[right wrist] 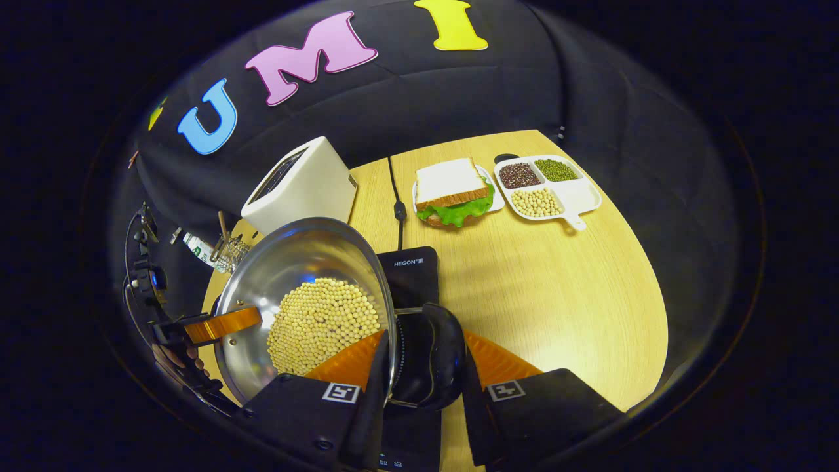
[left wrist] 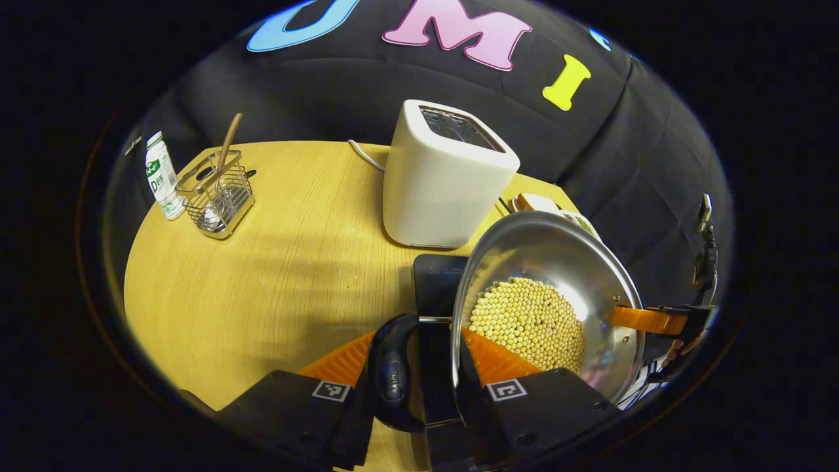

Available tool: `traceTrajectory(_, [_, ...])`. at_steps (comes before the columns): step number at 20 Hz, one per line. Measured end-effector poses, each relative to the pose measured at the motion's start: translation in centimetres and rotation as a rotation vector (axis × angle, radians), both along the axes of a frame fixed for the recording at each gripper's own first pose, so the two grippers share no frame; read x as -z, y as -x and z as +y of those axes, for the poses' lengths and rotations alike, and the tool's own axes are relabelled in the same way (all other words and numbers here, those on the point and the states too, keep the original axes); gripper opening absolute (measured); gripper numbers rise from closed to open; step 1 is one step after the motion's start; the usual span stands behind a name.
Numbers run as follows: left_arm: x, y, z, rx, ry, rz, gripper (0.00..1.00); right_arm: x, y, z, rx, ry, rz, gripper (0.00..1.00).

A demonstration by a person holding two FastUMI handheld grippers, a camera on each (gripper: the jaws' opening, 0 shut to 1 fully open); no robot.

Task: First push the handle of the pot to place it horizontally, then grasp the pot with both hands and set it on the induction cooktop.

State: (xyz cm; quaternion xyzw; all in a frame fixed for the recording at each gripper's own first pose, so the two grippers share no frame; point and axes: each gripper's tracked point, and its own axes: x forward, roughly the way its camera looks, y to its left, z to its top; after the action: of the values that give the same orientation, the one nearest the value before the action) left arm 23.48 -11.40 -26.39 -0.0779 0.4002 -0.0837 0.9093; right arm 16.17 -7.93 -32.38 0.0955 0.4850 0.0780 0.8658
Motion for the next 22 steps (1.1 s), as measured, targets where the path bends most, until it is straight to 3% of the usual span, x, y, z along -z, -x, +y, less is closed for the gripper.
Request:
traceTrajectory(11, [0.3, 0.0, -0.1, -0.014, -0.034, 0.028, 0.65, 0.1, 0.1, 0.1, 0.000, 0.005, 0.012, 0.56])
traceTrajectory(12, [0.4, 0.2, 0.0, -0.022, -0.050, 0.040, 0.66, 0.2, 0.4, 0.1, -0.004, 0.005, 0.021, 0.63])
traceTrajectory(14, [0.2, 0.6, -0.2, -0.031, -0.059, 0.043, 0.80, 0.1, 0.6, -0.1, -0.023, 0.019, 0.015, 0.68])
traceTrajectory(15, [-0.2, 0.4, -0.3, -0.046, -0.056, 0.028, 0.95, 0.0, 0.7, -0.2, -0.036, 0.024, 0.010, 0.73])
traceTrajectory(18, [-1.2, 0.7, 1.1, -0.134, -0.079, -0.005, 0.96, -1.0, 1.1, -0.2, -0.053, 0.006, -0.014, 1.00])
traceTrajectory(22, [-3.5, 2.6, 1.6, -0.208, -0.016, -0.048, 0.96, -3.1, 1.2, -1.0, -0.057, 0.022, -0.089, 0.99])
